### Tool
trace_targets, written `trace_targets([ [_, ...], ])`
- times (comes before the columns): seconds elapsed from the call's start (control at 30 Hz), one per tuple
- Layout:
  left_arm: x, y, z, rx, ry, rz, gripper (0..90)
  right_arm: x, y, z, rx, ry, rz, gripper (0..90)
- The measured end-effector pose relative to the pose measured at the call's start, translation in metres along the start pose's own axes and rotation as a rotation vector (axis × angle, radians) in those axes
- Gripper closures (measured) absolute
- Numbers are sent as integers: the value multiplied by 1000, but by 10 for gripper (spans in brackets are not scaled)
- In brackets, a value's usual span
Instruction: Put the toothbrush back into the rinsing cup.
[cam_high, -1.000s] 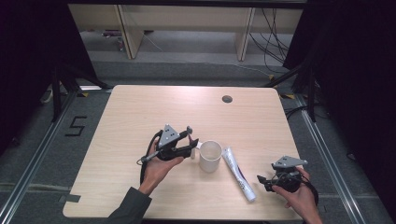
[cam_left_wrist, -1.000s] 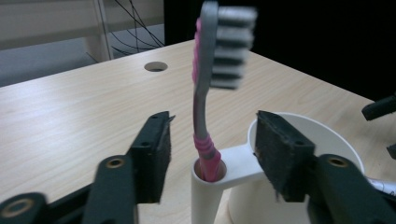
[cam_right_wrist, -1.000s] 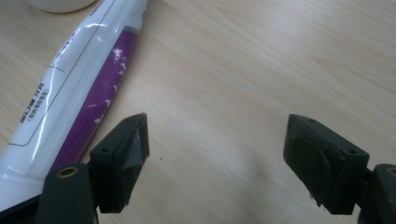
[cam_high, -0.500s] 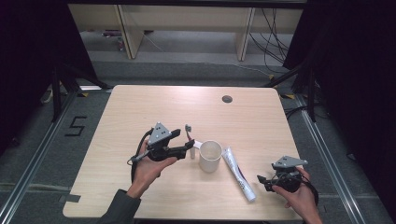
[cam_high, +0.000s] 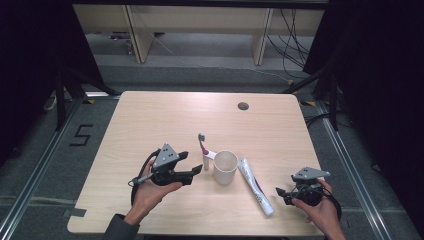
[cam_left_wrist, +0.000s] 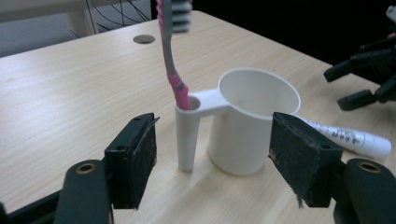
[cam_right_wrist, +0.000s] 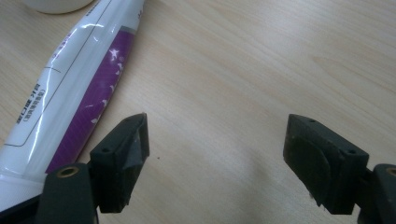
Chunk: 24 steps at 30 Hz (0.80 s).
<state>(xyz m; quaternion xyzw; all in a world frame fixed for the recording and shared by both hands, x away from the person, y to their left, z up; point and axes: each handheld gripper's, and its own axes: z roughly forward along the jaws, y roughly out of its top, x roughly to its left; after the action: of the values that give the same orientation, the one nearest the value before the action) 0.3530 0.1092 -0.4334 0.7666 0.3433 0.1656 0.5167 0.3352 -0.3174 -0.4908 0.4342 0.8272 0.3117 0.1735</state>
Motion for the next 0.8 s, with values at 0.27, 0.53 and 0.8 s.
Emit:
trace_targets([
  [0.27,0,-17,-7,34,-1,2,289,0,0,0,-6,7,9,235],
  [0.53,1,-31,-8,55,3,-8,257,-1,0,-1,7,9,17,235],
  [0.8,0,-47,-12,103,-1,5,230,-1,-1,-1,-3,-1,-10,235],
])
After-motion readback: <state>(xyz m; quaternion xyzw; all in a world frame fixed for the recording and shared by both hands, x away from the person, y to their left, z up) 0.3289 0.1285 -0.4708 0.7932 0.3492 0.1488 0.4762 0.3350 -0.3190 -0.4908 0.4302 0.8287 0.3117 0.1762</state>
